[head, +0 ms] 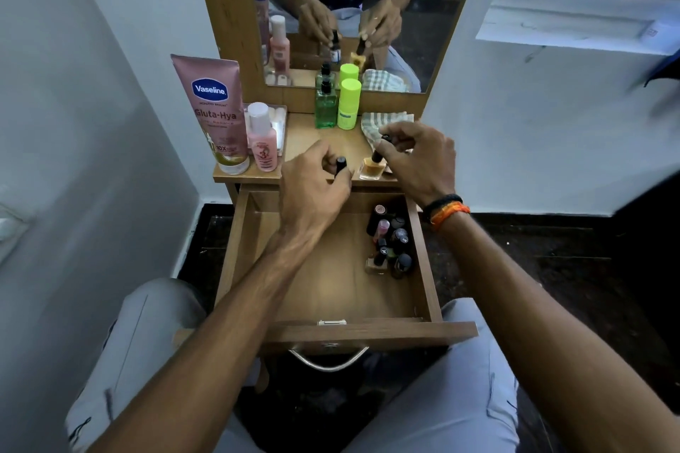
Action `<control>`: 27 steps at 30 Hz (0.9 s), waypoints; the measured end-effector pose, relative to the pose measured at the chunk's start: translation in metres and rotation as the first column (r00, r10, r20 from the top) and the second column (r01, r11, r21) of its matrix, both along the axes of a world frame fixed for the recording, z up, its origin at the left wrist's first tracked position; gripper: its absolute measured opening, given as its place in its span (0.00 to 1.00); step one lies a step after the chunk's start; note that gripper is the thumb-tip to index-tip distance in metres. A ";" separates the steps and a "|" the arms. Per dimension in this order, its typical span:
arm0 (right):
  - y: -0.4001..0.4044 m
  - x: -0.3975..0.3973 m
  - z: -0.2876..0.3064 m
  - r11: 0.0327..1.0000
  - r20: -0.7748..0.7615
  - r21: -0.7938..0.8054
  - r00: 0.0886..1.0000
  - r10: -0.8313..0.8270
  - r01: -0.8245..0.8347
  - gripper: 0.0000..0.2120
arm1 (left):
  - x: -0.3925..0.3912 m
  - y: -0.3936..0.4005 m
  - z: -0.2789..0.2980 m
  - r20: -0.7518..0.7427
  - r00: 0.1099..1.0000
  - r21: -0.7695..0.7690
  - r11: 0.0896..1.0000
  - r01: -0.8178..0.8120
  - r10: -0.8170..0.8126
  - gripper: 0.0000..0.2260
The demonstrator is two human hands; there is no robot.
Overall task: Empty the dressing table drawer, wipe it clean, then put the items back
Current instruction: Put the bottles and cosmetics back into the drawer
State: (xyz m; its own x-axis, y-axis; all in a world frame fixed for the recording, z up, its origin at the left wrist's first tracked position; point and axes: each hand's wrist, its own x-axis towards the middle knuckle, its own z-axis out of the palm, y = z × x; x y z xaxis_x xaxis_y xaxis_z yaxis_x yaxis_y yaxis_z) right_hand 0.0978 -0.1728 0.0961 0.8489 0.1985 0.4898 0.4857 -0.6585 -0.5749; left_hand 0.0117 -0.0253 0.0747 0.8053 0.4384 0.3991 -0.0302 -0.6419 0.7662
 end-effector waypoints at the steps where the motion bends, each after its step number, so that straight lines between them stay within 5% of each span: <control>1: -0.006 -0.010 0.002 1.000 -0.004 0.007 1.000 0.011 -0.011 0.07 | -0.010 -0.003 0.000 -0.006 1.000 0.009 1.000 0.025 -0.025 0.08; 16: -0.085 -0.111 -0.028 0.988 -0.117 -0.088 0.986 0.116 -0.126 0.09 | -0.071 -0.040 -0.039 -0.403 0.871 0.039 0.945 0.324 -0.282 0.07; 27: -0.087 -0.111 -0.066 0.911 -0.173 -0.385 0.981 0.089 -0.150 0.09 | -0.059 -0.052 -0.059 -0.537 0.802 0.052 0.939 0.341 -0.262 0.07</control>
State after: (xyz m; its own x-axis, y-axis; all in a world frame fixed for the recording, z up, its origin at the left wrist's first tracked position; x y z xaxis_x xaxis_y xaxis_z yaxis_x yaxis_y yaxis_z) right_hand -0.0135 -0.2602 0.0302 0.8632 0.4539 0.2209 0.5046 -0.7886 -0.3513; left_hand -0.0471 -0.0774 0.0155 0.9911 0.1113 -0.0736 0.1327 -0.7667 0.6281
